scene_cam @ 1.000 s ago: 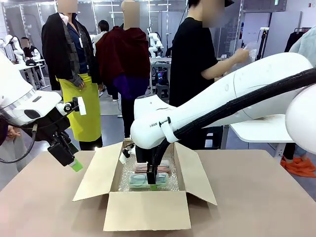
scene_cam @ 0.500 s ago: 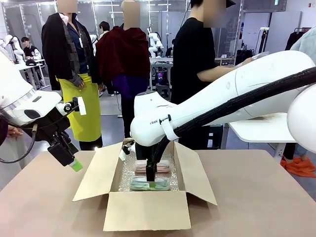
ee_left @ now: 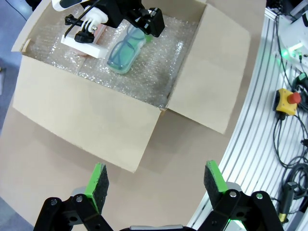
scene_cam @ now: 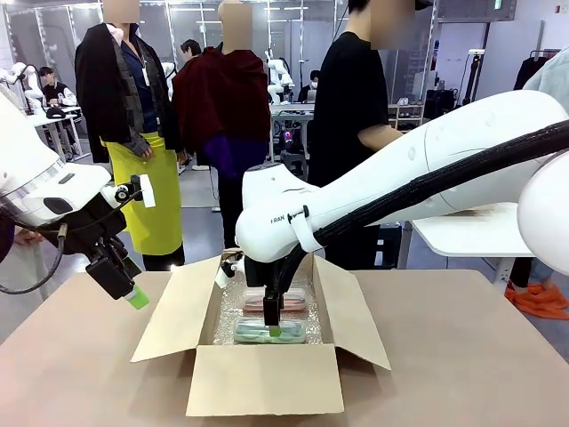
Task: Pack the glasses set securely to prepare it for shipping.
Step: Put the Glasses case from the right side of the table into the Package Box, then position the Package Box on the left side of the table.
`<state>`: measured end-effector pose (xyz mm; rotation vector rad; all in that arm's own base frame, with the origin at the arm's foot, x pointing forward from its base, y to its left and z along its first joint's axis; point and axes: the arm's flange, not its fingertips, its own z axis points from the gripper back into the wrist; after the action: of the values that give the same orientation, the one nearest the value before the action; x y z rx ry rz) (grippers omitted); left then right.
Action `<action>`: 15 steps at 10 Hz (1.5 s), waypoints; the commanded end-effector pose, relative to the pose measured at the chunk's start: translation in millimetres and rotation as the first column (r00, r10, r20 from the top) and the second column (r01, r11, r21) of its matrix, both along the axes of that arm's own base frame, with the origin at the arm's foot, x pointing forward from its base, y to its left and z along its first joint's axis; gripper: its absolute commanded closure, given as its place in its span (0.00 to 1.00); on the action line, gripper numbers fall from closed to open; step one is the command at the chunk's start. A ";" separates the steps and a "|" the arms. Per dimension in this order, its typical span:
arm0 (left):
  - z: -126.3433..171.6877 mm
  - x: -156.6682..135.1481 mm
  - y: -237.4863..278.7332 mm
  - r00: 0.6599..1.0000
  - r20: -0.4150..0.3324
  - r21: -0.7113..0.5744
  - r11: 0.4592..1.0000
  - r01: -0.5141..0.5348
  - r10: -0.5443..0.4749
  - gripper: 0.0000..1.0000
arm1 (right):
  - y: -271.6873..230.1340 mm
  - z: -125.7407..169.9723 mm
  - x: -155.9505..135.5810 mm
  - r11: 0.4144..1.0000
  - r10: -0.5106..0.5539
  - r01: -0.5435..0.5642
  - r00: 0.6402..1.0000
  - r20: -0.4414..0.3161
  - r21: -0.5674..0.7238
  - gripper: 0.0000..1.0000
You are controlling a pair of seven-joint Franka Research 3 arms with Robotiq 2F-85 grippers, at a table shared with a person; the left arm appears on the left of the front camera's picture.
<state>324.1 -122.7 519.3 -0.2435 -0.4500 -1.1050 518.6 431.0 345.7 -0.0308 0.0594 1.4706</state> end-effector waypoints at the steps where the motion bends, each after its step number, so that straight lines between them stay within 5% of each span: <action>1: -0.2 -1.7 1.7 1.000 -0.008 -0.012 1.000 0.010 -0.010 0.00 | 1.3 1.2 -1.8 1.000 0.008 -0.008 1.000 0.000 0.002 0.00; 10: 0.0 0.0 0.0 1.000 0.000 0.000 1.000 0.000 0.000 0.00 | 0.4 -0.2 0.0 1.000 0.000 0.000 1.000 0.000 0.001 0.00; 12: 7.4 18.9 17.5 0.992 -0.083 -0.114 0.988 -0.099 0.090 0.00 | -35.0 53.3 -12.8 0.994 -0.098 0.097 0.995 0.026 0.049 0.00; 15: -4.5 59.9 44.5 0.935 -0.298 -0.263 0.926 -0.273 0.191 0.00 | -85.7 110.4 -39.3 0.947 -0.285 0.271 0.956 0.065 0.172 0.00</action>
<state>370.5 -79.1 511.6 -0.4967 -0.4107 -0.8208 510.0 364.3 457.8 0.0398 -0.0764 1.2672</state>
